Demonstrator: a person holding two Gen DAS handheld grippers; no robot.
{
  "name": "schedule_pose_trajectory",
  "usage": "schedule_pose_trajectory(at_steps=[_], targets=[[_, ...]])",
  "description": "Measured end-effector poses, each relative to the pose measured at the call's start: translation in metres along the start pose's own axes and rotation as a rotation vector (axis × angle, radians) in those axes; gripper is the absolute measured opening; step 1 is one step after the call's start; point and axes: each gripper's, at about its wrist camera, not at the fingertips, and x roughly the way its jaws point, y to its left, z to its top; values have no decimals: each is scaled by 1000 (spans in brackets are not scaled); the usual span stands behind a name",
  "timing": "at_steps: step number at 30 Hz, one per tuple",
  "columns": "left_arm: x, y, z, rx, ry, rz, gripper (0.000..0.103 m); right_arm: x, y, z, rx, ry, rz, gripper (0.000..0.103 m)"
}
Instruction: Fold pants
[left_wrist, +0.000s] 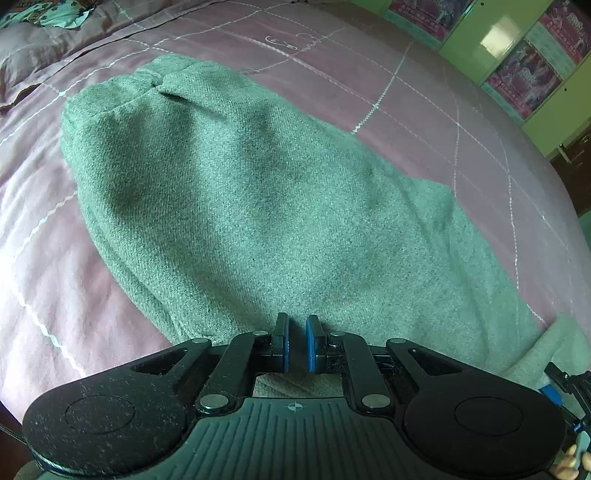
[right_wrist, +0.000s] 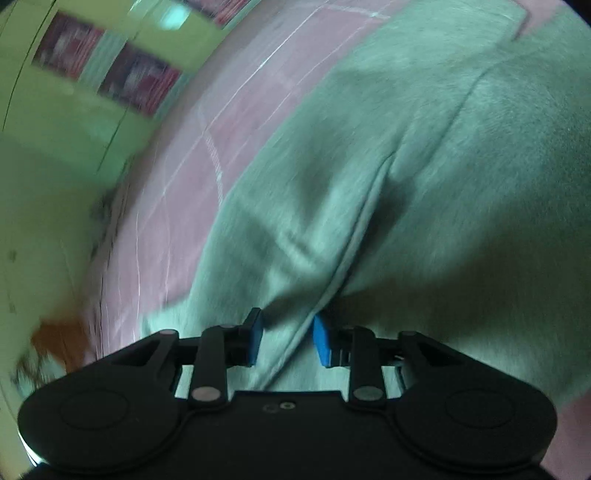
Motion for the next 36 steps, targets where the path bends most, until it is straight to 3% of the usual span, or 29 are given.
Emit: schedule_pose_trajectory(at_steps=[2,4,5,11,15,18,20,24,31,36], targets=[[4,4,4,0,1,2,11,3,-6,-1,46,-25,15,19],[4,3,4,9,1,3,11,0,-11,-5,84,-42,20,6],[3,2,4,16,1,3,11,-3,-9,-8,73,-57,12,5],[2,-1,2,46,-10,9,11,-67,20,-22,-139,-131,21,4],[2,-2,1,56,-18,14,11,-90,17,-42,-268,-98,-31,4],[2,-5,0,69,-19,27,11,-62,-1,-50,-305,-2,-173,6],[-1,-9,1,78,-22,37,11,-55,-3,-50,-317,-3,-188,11],[-12,-28,0,95,-40,21,12,-66,6,-32,-297,-11,-131,29],[0,-81,-24,169,23,-41,12,-82,-21,11,-202,-83,-119,32],[11,-101,-41,235,15,7,12,-54,-38,34,-81,10,-39,33]])
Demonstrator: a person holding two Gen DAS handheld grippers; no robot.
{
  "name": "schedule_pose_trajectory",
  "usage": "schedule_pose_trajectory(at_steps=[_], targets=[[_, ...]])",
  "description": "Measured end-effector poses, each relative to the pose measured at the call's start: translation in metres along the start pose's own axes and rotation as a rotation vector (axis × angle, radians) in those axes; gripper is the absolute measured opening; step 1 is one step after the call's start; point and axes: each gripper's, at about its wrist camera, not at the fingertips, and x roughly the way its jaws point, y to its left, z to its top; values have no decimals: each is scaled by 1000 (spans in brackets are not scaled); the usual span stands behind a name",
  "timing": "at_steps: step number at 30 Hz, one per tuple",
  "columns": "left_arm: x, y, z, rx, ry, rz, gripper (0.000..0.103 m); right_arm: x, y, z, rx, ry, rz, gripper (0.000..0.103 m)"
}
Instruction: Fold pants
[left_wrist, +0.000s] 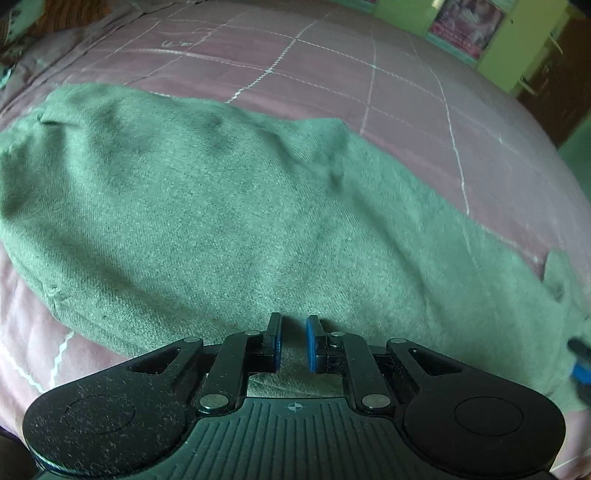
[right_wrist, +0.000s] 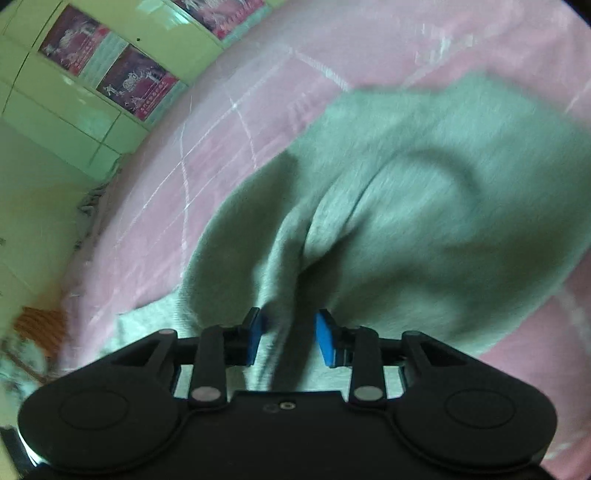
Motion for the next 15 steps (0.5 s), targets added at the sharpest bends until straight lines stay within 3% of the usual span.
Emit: schedule_pose_trajectory(at_steps=[4,7,12,14,15], targets=[[0,0,0,2,4,4,14,18,7,-1,14,45,134,29],[1,2,1,2,4,-1,14,22,13,10,-10,-30,145,29],[2,1,1,5,6,2,14,31,10,45,77,-166,125,29],[3,1,1,3,6,2,14,34,12,56,82,-213,79,18],[3,1,2,1,8,3,14,33,12,61,67,-227,47,8]])
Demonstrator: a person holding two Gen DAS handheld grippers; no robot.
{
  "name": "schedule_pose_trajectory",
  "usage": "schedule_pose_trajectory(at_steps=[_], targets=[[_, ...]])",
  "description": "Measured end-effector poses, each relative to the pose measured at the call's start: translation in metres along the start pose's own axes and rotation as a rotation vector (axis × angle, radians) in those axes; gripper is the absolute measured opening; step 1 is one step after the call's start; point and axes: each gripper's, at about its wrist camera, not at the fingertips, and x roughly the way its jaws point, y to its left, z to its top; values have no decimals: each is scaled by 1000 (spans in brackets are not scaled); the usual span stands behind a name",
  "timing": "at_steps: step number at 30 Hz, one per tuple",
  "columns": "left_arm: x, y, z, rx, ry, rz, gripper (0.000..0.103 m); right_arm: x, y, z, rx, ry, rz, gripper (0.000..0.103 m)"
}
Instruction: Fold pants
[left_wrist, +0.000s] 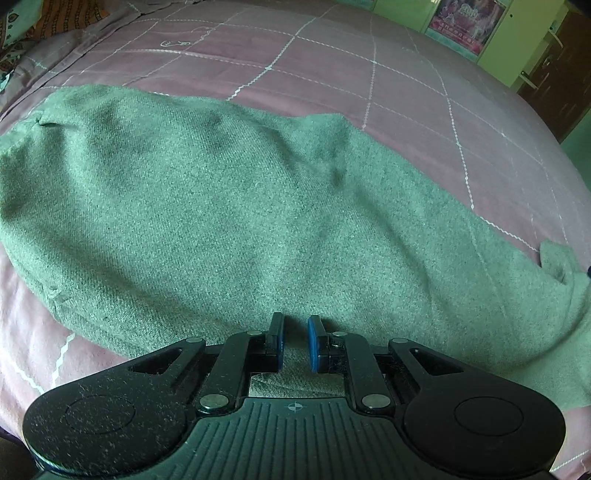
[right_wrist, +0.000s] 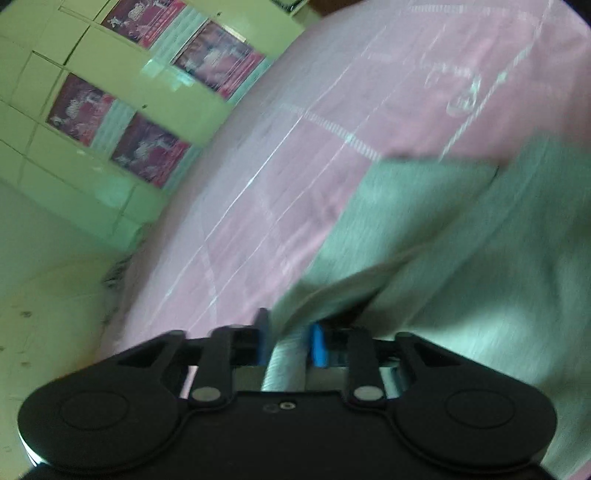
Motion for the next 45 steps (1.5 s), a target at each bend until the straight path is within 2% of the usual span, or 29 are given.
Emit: schedule_pose_trajectory(at_steps=[3,5,8,11,15,17,19,21,22,30,38,41,45], targets=[[1,1,0,-6,0,-1,14,-8,11,3,-101,-41,-45,5],[0,1,-1,-5,-1,-3,14,-26,25,2,-216,-93,-58,5],[0,2,-1,-1,-3,-8,14,-72,39,-12,-378,-166,-54,5],[0,3,-2,-1,-7,-13,14,-97,32,-29,-454,-164,-92,5],[-1,2,-3,6,-10,-13,14,-85,-13,-47,-401,-4,-258,5],[-1,1,-2,10,-9,-10,14,-72,-32,-49,-347,80,-294,6],[-1,1,-2,10,-9,-7,14,-72,-35,-47,-330,93,-280,16],[-1,0,-2,11,-10,-4,14,-76,-34,-41,-307,80,-260,25],[-1,-1,-2,13,-12,-1,14,-80,-35,-37,-291,69,-245,26],[-1,-4,-4,33,-22,12,14,-100,-54,-11,-132,-25,-202,26],[0,-4,-4,37,-24,15,14,-87,-68,12,-24,-67,-182,26],[1,-4,-5,43,-25,19,14,-84,-72,19,-2,-86,-179,24],[1,-5,-5,47,-24,23,14,-83,-71,26,-22,-121,-204,12]])
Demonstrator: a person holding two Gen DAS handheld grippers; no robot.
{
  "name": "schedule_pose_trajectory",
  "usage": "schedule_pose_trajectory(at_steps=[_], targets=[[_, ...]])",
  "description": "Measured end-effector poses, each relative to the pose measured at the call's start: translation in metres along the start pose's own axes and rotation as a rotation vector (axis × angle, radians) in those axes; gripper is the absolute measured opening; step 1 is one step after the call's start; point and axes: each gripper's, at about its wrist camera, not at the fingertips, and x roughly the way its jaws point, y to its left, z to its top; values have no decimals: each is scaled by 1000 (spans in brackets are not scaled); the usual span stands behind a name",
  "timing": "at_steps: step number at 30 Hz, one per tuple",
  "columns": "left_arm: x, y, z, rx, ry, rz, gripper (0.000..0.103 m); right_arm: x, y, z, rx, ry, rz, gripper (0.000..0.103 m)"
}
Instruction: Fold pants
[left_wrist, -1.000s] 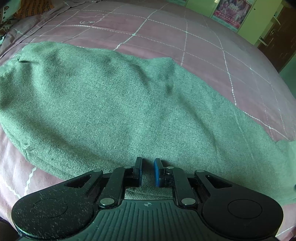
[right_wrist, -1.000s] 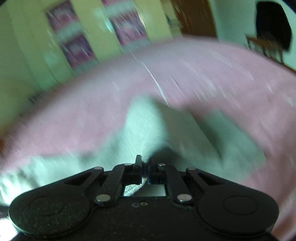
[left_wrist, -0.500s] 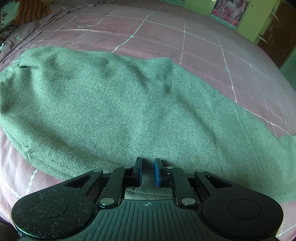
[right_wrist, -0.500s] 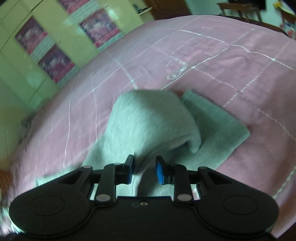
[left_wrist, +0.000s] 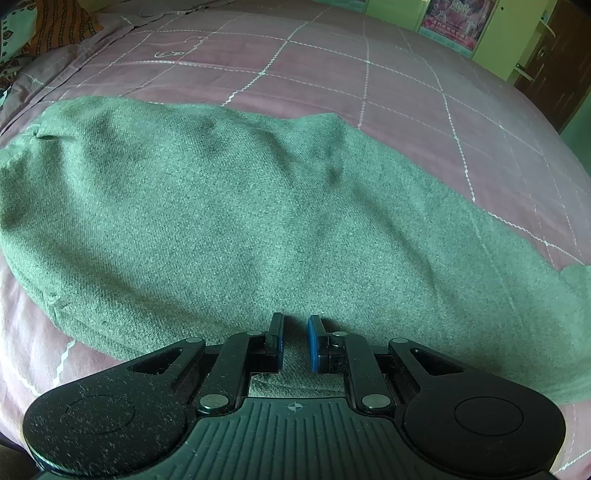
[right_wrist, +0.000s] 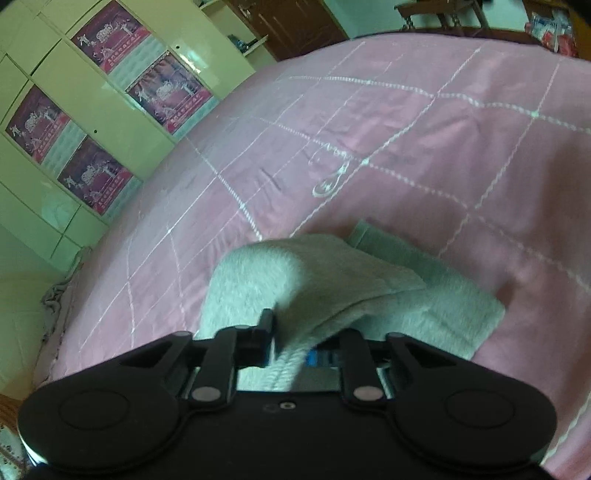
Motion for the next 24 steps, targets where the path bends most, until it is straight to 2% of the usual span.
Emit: schedule_pose_trajectory(at_steps=[2,7,8,9,11,12,14,15,16,19,21,24], targets=[[0,-1,0,5,1,2,14,-6,7,4,-29,-40,3,8],[0,1,0,0,-1,0,14,-50,40,-2,-321,-211,91,7],[0,0,0,4,-2,3,14,-49,33,-7,-345,-183,77,6],[0,-1,0,11,-2,6,14,-40,22,-10,-344,-113,32,7],[0,-2,0,17,-1,8,14,-18,-12,-15,-272,32,-86,7],[0,-2,0,18,-1,7,14,-14,-29,-17,-214,67,-101,11],[1,-1,0,19,1,7,14,-16,-45,-18,-139,64,-88,14],[1,-1,1,19,3,8,14,-19,-48,-17,-114,50,-79,22],[1,-1,1,18,4,10,14,-22,-51,-15,-86,39,-64,25],[1,-1,1,18,3,15,14,-29,-65,-5,24,10,-22,30],[1,-2,1,21,3,20,14,-32,-71,0,68,-3,-34,29],[1,-4,1,27,2,26,14,-33,-70,7,47,-9,-13,25]])
